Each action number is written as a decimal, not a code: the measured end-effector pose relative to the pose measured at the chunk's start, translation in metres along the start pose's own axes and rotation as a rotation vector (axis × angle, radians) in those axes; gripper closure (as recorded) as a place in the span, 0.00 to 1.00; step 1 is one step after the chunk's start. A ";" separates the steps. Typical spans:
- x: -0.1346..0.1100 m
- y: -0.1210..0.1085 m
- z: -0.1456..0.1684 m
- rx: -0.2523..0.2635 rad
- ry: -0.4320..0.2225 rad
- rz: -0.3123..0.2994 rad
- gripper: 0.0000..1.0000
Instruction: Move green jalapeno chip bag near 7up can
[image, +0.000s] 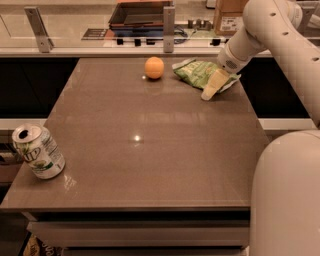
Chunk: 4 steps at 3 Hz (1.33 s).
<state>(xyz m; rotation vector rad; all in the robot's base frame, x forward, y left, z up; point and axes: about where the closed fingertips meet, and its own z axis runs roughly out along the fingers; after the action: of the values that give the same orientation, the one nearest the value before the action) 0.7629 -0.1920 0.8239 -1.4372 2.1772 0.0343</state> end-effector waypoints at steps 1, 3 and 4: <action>0.000 0.001 0.004 -0.005 0.001 -0.001 0.18; -0.004 -0.001 -0.004 -0.005 0.001 -0.001 0.64; -0.006 -0.002 -0.007 -0.005 0.001 -0.001 0.87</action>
Offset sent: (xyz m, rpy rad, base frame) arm 0.0005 0.0017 -0.0035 0.0002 0.0049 0.0024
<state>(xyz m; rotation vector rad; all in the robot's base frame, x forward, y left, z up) 0.7633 -0.1903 0.8331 -1.4413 2.1795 0.0390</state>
